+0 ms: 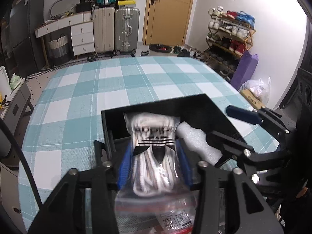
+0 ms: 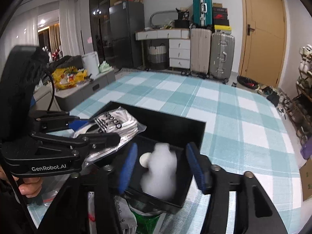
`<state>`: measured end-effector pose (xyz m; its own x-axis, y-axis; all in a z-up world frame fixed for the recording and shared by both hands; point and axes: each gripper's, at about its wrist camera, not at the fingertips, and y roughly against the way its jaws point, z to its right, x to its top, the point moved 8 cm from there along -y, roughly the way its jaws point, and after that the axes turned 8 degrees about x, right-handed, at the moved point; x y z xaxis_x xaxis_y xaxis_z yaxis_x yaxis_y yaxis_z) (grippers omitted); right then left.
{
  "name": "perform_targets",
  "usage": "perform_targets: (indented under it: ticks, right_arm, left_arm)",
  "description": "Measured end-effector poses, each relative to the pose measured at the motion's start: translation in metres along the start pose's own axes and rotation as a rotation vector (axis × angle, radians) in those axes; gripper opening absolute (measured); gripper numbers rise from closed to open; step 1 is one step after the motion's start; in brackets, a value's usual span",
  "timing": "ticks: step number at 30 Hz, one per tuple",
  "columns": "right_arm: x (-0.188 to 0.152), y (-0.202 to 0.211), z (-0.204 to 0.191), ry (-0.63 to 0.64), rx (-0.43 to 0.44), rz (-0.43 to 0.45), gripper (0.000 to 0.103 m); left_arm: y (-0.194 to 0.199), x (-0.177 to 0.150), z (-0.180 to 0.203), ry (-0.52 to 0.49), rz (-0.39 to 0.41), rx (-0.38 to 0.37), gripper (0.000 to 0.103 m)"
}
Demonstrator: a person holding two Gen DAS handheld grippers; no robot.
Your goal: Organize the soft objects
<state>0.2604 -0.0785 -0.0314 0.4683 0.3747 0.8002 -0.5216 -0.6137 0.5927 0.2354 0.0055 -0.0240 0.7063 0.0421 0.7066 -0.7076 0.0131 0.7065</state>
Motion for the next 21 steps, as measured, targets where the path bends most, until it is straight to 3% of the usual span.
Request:
perform_targets:
  ticks: [1,3,5,6,8,11,21]
  right_arm:
    - [0.000,0.004,0.002,0.002,-0.018,0.004,0.083]
    - [0.000,0.014,0.005,-0.007,-0.037,0.020,0.087]
    - [-0.001,0.022,0.009,-0.032,-0.039,0.021,0.092]
    - [-0.003,0.025,0.010,-0.044,-0.037,0.020,0.099]
    - [-0.006,0.036,0.010,-0.061,-0.028,0.025,0.102]
    - [-0.010,0.053,0.006,-0.062,-0.033,0.040,0.102]
    - [-0.033,0.092,-0.011,-0.098,-0.035,0.051,0.102]
  left_arm:
    - [0.005,0.001,-0.001,0.002,0.018,-0.001,0.062]
    - [0.013,0.002,-0.002,-0.002,0.037,0.005,0.070]
    - [0.019,0.002,-0.005,-0.005,0.050,0.028,0.090]
    - [0.024,0.002,-0.007,-0.005,0.067,0.044,0.092]
    - [0.031,0.001,-0.009,0.001,0.086,0.051,0.098]
    - [0.043,-0.004,-0.013,0.023,0.104,0.041,0.103]
    - [0.078,-0.032,-0.020,0.022,0.139,0.085,0.103]
